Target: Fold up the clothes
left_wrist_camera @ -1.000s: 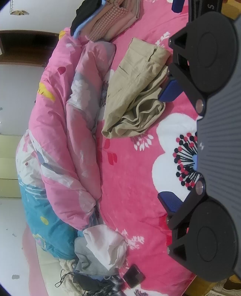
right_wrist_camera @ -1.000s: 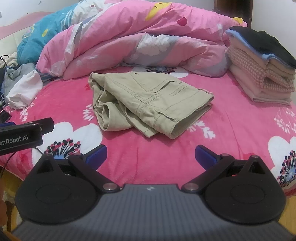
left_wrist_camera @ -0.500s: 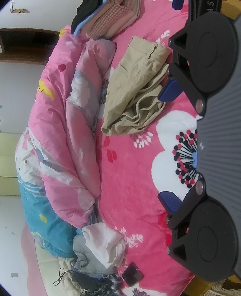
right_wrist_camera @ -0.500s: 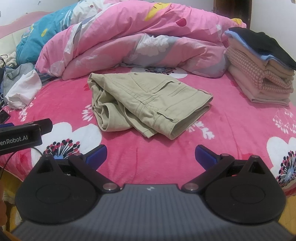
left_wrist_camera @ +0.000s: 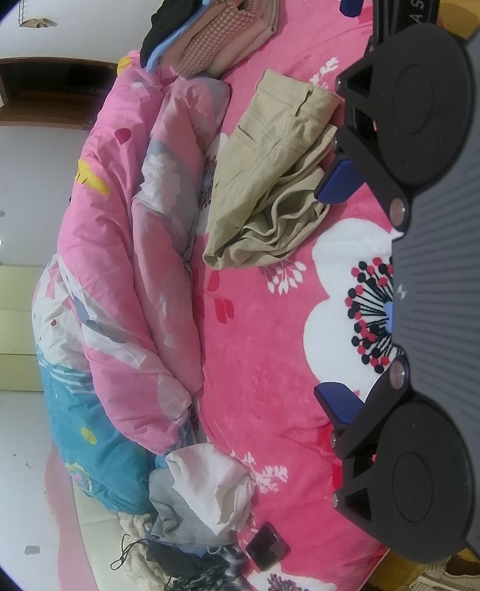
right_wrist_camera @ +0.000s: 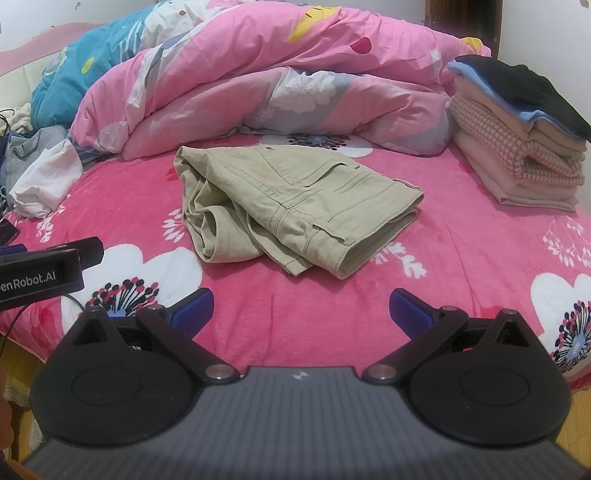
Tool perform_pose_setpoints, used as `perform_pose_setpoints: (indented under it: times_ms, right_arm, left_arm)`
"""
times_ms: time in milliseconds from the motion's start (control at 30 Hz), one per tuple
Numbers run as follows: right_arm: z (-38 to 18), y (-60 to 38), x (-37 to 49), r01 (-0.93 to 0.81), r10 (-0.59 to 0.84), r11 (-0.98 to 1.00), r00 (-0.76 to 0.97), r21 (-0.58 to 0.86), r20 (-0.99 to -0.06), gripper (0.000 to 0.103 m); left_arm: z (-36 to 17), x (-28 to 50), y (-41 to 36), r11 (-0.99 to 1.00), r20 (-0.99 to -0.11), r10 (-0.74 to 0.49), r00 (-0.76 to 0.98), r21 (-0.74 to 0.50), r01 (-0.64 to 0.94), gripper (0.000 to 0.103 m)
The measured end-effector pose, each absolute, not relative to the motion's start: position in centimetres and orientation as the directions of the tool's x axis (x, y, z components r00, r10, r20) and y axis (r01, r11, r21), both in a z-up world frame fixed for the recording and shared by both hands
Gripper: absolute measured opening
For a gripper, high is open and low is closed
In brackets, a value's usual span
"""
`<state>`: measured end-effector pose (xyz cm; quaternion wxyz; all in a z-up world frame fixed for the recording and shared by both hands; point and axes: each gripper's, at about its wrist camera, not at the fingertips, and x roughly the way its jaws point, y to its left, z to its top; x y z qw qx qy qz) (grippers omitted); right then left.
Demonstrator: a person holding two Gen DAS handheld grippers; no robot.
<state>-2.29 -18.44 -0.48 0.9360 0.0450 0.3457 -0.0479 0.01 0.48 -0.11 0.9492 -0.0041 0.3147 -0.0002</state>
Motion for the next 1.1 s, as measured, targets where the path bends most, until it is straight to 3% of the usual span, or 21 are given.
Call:
perform_pose_setpoints:
  times_ms: [1100]
  right_arm:
    - [-0.48, -18.39, -1.98, 0.130, -0.057, 0.989, 0.756, 0.064, -0.652, 0.102]
  left_arm:
    - [0.03, 0.21, 0.37, 0.999, -0.592, -0.033, 0.805, -0.004, 0.039, 0.103]
